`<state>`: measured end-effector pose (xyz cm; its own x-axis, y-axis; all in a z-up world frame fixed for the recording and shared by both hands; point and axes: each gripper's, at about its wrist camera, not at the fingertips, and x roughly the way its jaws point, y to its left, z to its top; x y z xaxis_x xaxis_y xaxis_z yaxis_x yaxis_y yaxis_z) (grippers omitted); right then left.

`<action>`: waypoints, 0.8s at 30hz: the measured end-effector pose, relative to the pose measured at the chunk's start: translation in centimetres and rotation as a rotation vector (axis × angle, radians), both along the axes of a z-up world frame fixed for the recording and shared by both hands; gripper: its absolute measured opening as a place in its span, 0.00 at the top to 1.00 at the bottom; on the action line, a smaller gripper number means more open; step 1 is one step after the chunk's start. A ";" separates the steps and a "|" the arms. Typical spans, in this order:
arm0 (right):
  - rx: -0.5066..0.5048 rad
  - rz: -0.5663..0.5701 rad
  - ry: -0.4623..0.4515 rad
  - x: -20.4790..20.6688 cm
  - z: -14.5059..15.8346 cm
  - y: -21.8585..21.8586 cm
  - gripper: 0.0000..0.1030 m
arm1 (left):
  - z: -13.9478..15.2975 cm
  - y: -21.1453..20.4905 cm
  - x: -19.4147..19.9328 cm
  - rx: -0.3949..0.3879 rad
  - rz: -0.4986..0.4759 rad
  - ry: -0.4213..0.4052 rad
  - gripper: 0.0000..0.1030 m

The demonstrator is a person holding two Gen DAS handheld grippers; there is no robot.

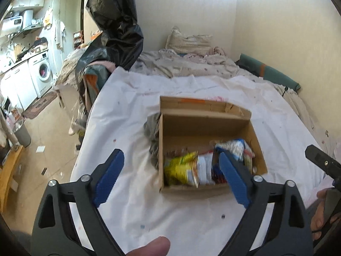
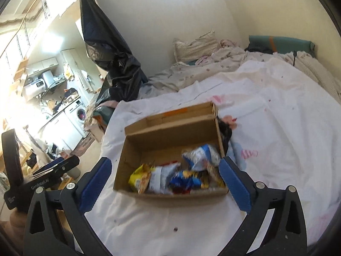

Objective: Organize snacks

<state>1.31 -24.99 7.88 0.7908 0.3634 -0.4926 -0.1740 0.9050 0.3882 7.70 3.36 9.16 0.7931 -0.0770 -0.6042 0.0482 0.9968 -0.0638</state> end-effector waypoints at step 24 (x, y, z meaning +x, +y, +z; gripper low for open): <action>-0.229 -0.063 0.050 0.0 -4.5 3.8 0.00 | -5.1 0.2 -1.7 -0.038 0.030 0.093 0.00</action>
<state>1.30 -21.23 3.39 0.7807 0.1885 -0.5958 -0.1005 0.9789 0.1781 5.97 3.55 4.02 0.7362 -0.0787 -0.6722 0.0106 0.9944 -0.1049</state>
